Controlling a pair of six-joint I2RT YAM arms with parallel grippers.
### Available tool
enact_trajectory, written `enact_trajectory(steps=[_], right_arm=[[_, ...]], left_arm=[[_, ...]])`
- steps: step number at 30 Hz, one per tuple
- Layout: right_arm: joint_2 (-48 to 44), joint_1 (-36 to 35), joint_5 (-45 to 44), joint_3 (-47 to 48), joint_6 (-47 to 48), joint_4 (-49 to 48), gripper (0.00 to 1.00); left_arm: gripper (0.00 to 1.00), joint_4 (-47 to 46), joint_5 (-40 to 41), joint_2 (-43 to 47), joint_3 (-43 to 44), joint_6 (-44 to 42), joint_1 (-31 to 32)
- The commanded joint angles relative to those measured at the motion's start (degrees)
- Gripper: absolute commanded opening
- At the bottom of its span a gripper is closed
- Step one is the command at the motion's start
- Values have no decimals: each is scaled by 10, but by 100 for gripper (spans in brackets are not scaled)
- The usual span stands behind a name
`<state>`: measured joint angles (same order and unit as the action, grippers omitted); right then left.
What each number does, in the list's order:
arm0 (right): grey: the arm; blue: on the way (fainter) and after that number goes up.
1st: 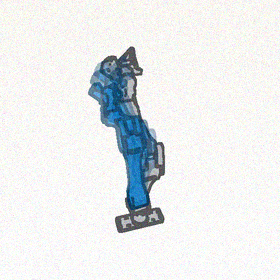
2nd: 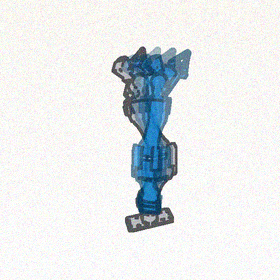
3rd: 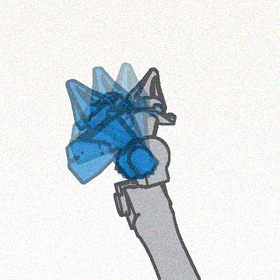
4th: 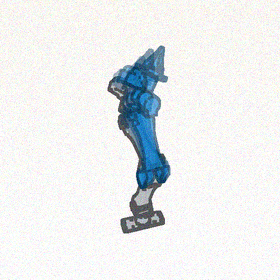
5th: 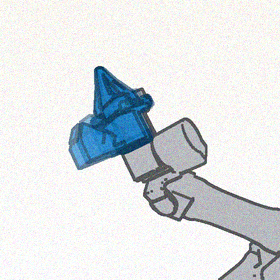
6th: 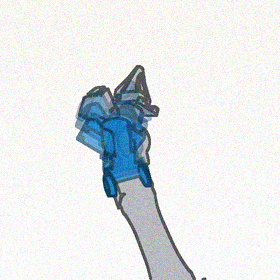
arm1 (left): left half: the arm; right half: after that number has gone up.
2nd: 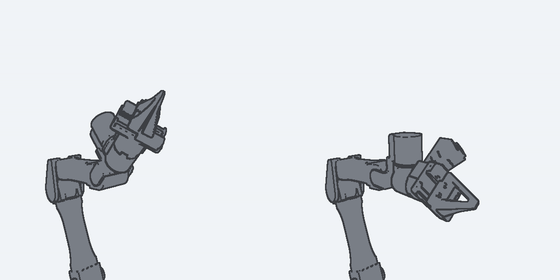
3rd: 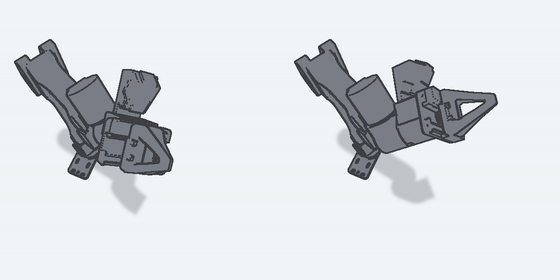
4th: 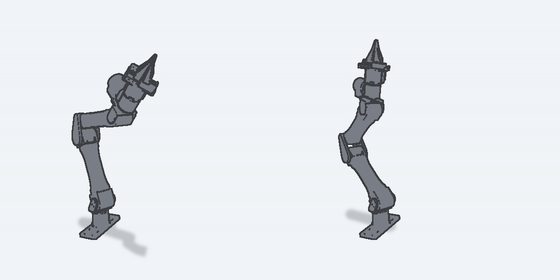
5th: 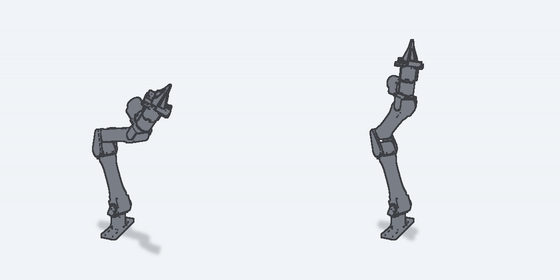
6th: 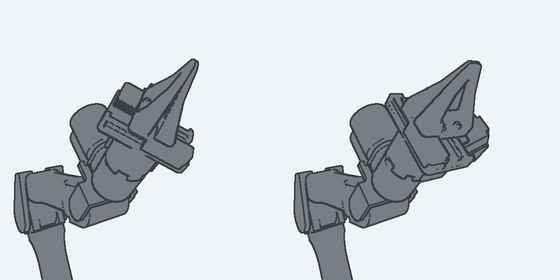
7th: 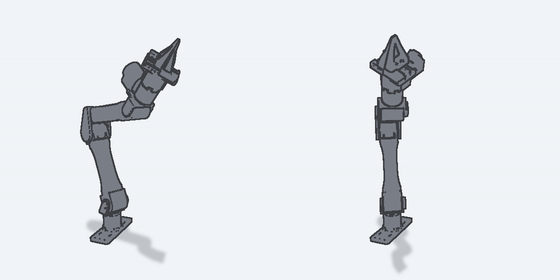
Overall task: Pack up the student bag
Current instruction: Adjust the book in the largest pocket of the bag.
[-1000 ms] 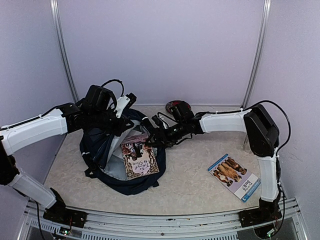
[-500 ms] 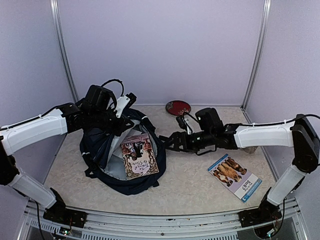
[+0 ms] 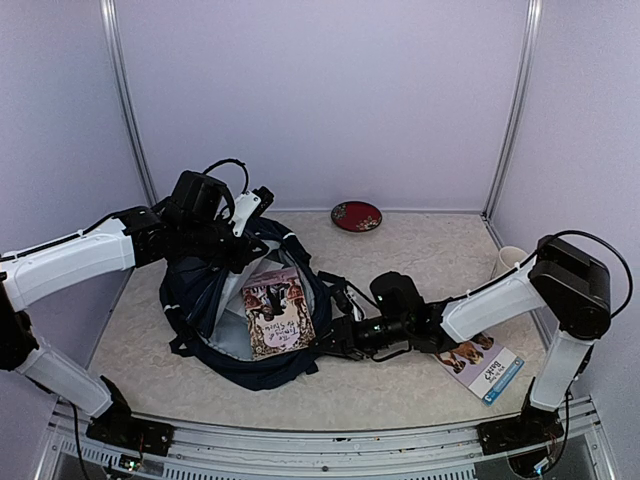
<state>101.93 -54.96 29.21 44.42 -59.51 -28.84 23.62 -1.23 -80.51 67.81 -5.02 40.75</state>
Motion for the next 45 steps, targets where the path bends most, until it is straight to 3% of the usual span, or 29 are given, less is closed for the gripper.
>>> enact_trajectory(steps=[1,5,13,14,17,22,31,39,45], right_arm=[[20,-1,1,4,-17,-54,43],[35,5,4,32,-8,-47,39],[36,6,29,41,-6,-44,1],[30,9,32,42,-1,-38,0],[9,19,57,58,33,12,0],[0,61,162,167,142,195,0],[96,125,158,381,256,427,0],[198,135,82,546,260,463,2],[242,126,33,586,188,364,7]], left_arm=[[0,-64,-13,21,8,5,8],[0,-64,-15,21,9,6,9],[0,-63,-16,22,9,5,9],[0,-63,-16,22,8,5,9],[0,-63,-19,23,8,3,10],[0,-64,-43,29,9,1,10],[0,-68,-60,36,7,-2,13],[0,-84,-81,58,-3,-14,26],[0,-75,-67,47,3,-10,24]])
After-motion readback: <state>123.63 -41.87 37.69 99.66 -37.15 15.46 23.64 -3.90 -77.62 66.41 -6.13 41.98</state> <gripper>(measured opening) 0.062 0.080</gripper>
